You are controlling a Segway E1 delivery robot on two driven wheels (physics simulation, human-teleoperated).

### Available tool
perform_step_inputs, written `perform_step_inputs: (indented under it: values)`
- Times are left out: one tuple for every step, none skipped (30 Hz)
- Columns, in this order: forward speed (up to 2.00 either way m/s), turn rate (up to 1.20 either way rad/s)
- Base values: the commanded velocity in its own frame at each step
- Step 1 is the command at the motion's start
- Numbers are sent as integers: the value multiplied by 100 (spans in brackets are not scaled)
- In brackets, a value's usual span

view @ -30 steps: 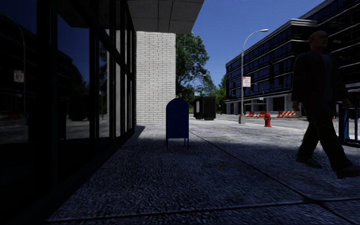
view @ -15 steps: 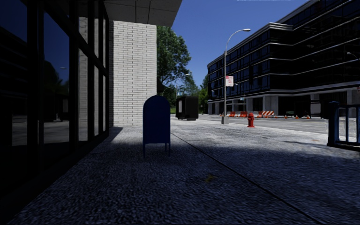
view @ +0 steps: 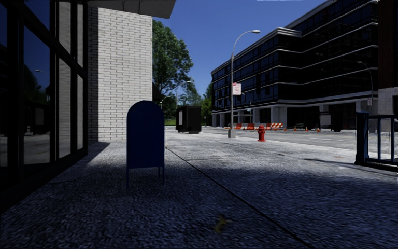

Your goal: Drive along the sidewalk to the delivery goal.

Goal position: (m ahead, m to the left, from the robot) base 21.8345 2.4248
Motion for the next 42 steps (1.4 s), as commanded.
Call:
perform_step_inputs:
  values:
    - [121, -34]
    - [121, -34]
    - [121, -34]
    - [121, -34]
    - [121, -35]
    - [121, -38]
    - [121, -40]
    - [121, -40]
    - [121, -40]
    - [121, -40]
    - [121, -40]
    - [121, -40]
    - [121, -40]
    - [120, -40]
    - [120, -40]
    - [120, -40]
    - [120, -40]
    - [120, -40]
    - [120, -40]
    - [120, -40]
    - [120, -40]
    - [120, -40]
    - [122, -34]
    - [122, -34]
    - [123, -31]
    - [124, -30]
    - [125, -26]
    - [125, -26]
    - [126, -4]
    - [132, 0]
    - [138, 0]
    - [138, 0]
    - [141, 0]
    - [141, 0]
    - [141, 0]
    - [141, 0]
    - [143, 0]
    - [145, 0]
    - [145, 0]
    - [148, 0]
    - [149, 0]
    - [149, 0]
